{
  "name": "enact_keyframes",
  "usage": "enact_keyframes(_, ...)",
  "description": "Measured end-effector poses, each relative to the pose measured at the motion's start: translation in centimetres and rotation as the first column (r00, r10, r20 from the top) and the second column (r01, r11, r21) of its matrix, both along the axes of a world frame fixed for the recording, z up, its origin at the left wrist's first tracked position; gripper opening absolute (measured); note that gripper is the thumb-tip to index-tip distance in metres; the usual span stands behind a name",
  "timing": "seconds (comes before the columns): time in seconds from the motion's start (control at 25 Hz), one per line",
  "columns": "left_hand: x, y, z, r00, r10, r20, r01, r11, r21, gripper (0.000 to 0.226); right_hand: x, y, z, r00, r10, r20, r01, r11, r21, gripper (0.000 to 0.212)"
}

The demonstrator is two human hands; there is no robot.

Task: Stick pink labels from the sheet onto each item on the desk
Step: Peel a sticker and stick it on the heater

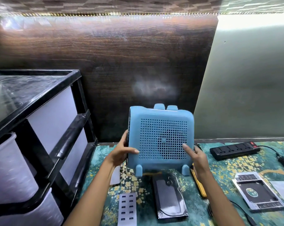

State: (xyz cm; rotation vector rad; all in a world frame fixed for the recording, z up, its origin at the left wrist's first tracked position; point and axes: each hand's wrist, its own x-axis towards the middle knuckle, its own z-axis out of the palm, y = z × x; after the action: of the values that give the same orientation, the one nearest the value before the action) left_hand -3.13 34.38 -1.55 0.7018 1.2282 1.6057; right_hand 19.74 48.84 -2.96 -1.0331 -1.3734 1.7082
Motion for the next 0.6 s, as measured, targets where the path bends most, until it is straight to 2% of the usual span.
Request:
enact_keyframes(0.08,-0.7,0.7,0.6,0.988,-0.043,-0.148,0.049,0.998,0.041,0.113,-0.8,1.2,1.2,0.999,0.018,-0.041,-0.016,0.999,0.052,0.020)
enact_keyframes(0.12,-1.0,1.1,0.8,0.973,-0.044,-0.225,0.048,0.999,0.011,0.116,-1.2,1.7,1.5,0.999,0.024,-0.042,-0.021,0.998,0.063,0.013)
enact_keyframes(0.24,-0.9,2.4,0.2,0.908,0.021,-0.419,-0.089,0.986,-0.144,0.111,-2.3,2.4,0.9,0.999,0.040,0.009,-0.041,0.993,0.114,0.024)
enact_keyframes(0.32,-0.5,2.7,-1.3,0.907,0.104,-0.408,-0.205,0.956,-0.212,0.106,-2.7,2.5,0.0,0.996,0.064,0.063,-0.073,0.986,0.151,0.033)
enact_keyframes(0.44,0.0,2.4,-3.5,0.933,0.200,-0.298,-0.275,0.932,-0.236,0.090,-3.4,3.4,-1.3,0.988,0.106,0.111,-0.127,0.972,0.197,0.040)
enact_keyframes(0.52,0.0,2.6,-4.2,0.922,0.254,-0.291,-0.329,0.910,-0.251,0.090,-4.0,3.8,-1.6,0.986,0.111,0.127,-0.136,0.968,0.210,0.043)
enact_keyframes(0.6,0.1,2.9,-4.2,0.893,0.278,-0.354,-0.377,0.891,-0.252,0.094,-4.7,4.2,-1.9,0.982,0.078,0.170,-0.116,0.968,0.222,0.048)
